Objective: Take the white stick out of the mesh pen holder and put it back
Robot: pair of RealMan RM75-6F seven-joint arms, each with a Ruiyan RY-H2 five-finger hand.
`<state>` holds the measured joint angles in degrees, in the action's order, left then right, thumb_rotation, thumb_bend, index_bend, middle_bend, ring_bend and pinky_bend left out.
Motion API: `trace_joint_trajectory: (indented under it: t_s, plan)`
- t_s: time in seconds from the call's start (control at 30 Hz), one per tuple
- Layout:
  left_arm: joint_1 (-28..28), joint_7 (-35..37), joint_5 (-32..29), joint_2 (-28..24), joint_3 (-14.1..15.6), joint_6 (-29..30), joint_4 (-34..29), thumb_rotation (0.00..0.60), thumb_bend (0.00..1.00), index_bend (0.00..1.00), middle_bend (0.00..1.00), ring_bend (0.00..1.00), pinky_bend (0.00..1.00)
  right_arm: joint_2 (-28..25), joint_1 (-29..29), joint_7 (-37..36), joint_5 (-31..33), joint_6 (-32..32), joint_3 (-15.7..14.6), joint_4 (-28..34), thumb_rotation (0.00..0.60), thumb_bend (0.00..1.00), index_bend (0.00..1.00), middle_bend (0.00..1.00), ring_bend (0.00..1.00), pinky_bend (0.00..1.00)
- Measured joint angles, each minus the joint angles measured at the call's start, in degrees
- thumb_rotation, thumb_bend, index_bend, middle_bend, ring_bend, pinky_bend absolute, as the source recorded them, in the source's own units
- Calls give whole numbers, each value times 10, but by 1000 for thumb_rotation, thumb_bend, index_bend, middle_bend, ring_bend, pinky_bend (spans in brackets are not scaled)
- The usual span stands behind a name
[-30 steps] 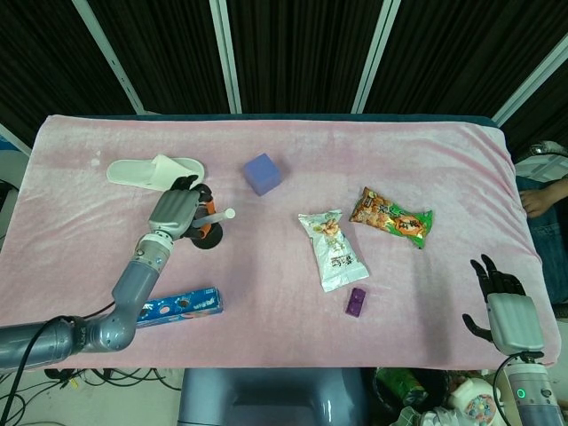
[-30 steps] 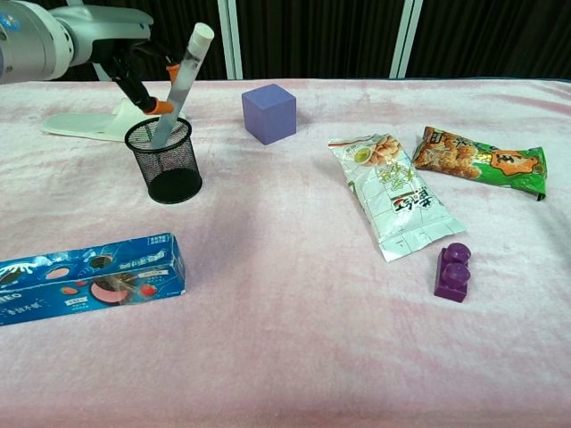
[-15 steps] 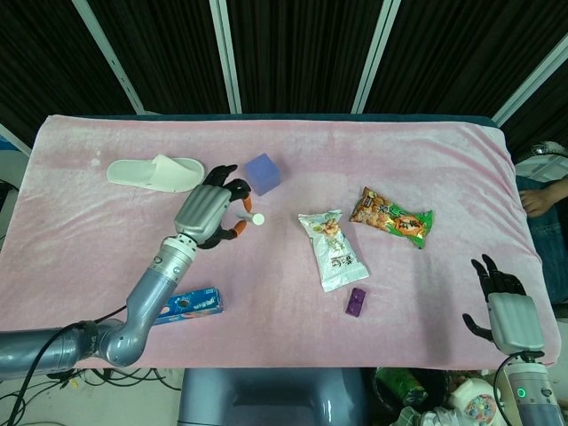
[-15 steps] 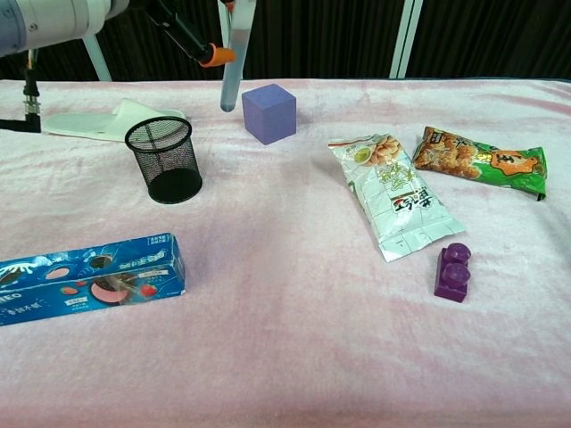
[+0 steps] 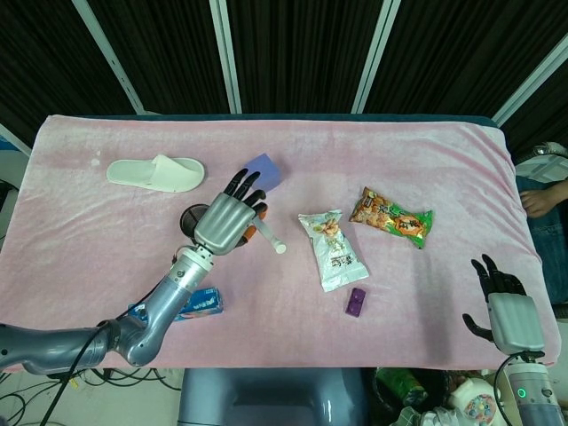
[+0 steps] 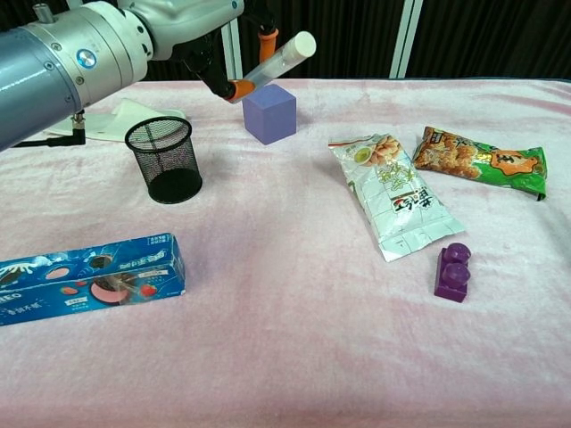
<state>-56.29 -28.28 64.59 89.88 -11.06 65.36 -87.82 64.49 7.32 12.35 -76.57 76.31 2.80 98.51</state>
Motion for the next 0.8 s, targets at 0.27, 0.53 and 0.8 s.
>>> trace_joint_trajectory:
  t_s: [0.27, 0.53, 0.8]
  plan:
    - [24, 214, -112, -49, -79, -80, -126, 600, 462, 637, 308, 0, 35, 1, -1, 3, -1, 2, 0, 0, 600, 169, 16, 17, 173, 167]
    - [78, 490, -215, -179, -204, -322, -237, 600, 462, 634, 301, 0, 53, 2, 0, 8, 0, 1, -1, -1, 600, 171, 16, 16, 173, 167]
    - [166, 572, -163, -228, -267, -472, -242, 600, 462, 654, 309, 0, 61, 4, 1, 12, 0, 0, 0, 0, 600, 170, 16, 16, 173, 167]
